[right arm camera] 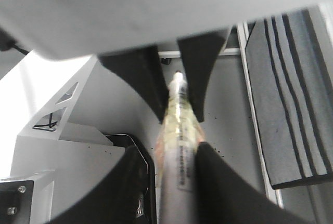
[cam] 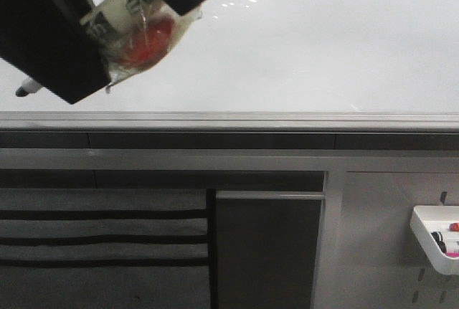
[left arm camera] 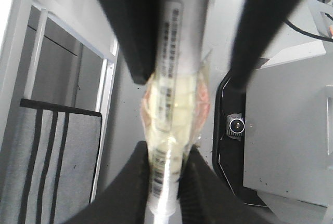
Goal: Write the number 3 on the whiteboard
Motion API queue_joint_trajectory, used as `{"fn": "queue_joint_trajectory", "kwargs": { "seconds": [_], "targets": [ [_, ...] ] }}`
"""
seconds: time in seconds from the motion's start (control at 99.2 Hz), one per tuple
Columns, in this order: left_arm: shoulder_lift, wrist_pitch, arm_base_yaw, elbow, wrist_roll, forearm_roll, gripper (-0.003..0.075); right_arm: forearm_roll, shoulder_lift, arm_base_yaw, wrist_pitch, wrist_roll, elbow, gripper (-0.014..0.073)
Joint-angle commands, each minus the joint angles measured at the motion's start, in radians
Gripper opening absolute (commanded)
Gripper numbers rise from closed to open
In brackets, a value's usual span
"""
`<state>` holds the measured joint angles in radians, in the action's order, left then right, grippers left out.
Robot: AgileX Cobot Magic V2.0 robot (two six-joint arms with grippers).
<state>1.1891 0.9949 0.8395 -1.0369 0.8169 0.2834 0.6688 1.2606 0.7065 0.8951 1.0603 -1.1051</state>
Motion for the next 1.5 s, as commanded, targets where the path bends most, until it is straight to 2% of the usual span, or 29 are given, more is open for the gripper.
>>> {"fn": "queue_joint_trajectory", "kwargs": {
  "seconds": [0.0,0.121,0.252,0.333,0.413,0.514,0.595,0.696,0.877,1.079,1.261,1.492],
  "targets": [
    [-0.025,-0.06,0.008,-0.033,-0.001,0.021,-0.0018,0.034,-0.019,0.001,-0.028,0.013,-0.03,0.0101],
    [-0.025,-0.062,0.008,-0.033,-0.001,0.021,-0.0018,0.034,-0.019,0.001,-0.026,0.013,-0.03,0.0034],
    [-0.025,-0.064,0.008,-0.033,-0.001,0.021,-0.0006,0.034,-0.019,0.001,-0.026,0.013,-0.03,0.0016],
    [-0.025,-0.064,0.008,-0.033,-0.001,0.021,0.0067,0.034,-0.019,0.001,-0.025,0.013,-0.03,0.0016],
    [-0.025,-0.079,0.008,-0.033,-0.001,0.021,0.0208,0.034,-0.019,0.001,-0.025,0.013,-0.03,0.0016],
    [-0.025,-0.108,0.006,-0.033,-0.001,0.021,0.0343,0.032,-0.019,0.001,-0.027,0.013,-0.03,0.0016],
    [-0.035,-0.12,-0.003,-0.034,-0.003,0.021,0.0393,0.015,-0.019,0.001,-0.029,0.013,-0.03,0.0016],
    [-0.067,-0.12,-0.031,-0.035,-0.003,0.019,0.0391,-0.045,-0.034,0.001,-0.052,-0.009,-0.03,0.0015],
    [-0.188,-0.148,-0.126,-0.035,-0.049,0.019,0.0391,-0.15,-0.107,-0.055,-0.118,-0.157,-0.036,0.0015],
    [-0.335,-0.148,-0.262,-0.005,-0.164,0.019,0.0391,-0.15,-0.224,-0.251,-0.096,-0.296,-0.009,0.0015],
    [-0.457,-0.176,-0.371,0.12,-0.242,0.02,0.0391,-0.121,-0.335,-0.438,-0.1,-0.391,0.13,0.0015],
    [-0.514,-0.315,-0.421,0.256,-0.257,0.032,0.039,-0.095,-0.386,-0.46,-0.11,-0.391,0.223,0.0015]
  ]
}}
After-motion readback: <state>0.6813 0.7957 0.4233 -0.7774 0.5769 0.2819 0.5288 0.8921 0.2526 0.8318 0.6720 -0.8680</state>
